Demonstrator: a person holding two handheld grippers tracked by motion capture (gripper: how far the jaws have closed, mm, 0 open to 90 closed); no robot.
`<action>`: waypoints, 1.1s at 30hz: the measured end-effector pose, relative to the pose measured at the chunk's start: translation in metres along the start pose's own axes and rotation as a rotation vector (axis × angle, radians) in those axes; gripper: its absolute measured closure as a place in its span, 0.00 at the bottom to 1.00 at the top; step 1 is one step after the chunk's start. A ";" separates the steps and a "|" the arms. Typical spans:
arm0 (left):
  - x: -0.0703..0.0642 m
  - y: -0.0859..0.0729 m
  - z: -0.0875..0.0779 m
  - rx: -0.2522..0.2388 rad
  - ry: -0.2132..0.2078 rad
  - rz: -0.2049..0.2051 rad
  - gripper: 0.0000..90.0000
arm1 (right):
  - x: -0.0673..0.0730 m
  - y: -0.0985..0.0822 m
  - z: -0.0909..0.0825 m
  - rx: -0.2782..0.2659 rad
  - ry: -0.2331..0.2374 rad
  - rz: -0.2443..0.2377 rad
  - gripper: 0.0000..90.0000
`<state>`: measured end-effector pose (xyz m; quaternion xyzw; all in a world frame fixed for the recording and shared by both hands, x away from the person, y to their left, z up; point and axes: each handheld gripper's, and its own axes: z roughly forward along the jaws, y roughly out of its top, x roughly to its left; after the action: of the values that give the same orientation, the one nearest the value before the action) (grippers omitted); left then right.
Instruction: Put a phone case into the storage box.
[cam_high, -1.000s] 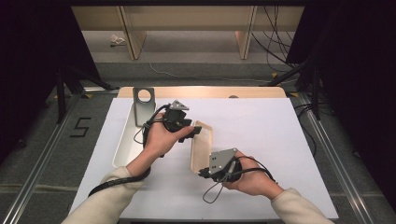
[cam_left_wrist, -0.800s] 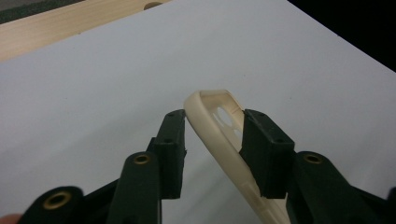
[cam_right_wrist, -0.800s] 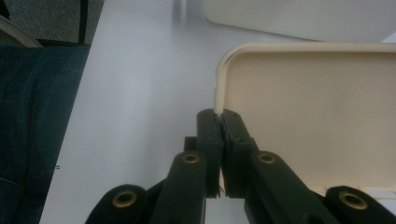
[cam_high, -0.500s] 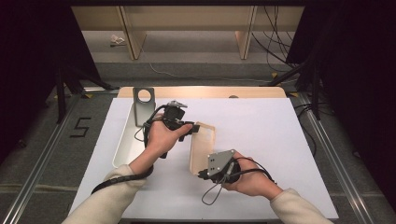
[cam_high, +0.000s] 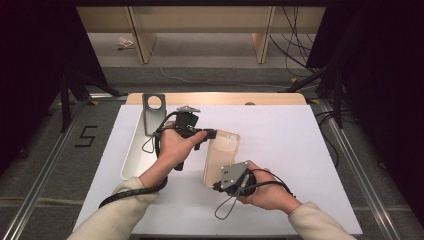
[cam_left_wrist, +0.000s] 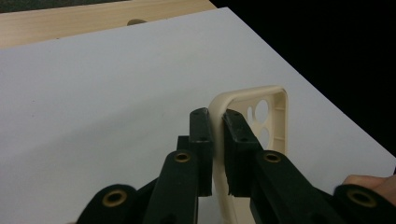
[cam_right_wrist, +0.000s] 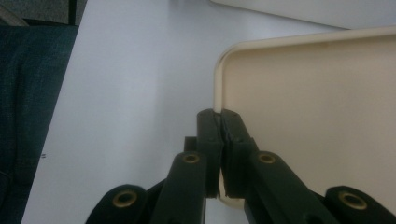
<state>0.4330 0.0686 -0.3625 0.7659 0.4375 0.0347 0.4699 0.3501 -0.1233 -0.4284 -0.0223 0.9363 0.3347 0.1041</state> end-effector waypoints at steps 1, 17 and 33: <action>0.000 0.000 0.000 -0.001 -0.003 0.000 0.92 | 0.000 0.000 0.000 0.003 -0.006 0.003 0.98; 0.008 0.000 -0.017 -0.124 0.053 0.067 0.93 | -0.010 -0.008 -0.009 -0.119 -0.116 0.195 0.46; 0.023 0.004 -0.053 -0.286 0.126 0.115 0.93 | -0.026 -0.042 -0.046 -0.293 -0.287 0.478 0.18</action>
<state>0.4251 0.1207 -0.3387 0.7111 0.4121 0.1715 0.5432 0.3721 -0.1856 -0.4139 0.2312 0.8326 0.4807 0.1493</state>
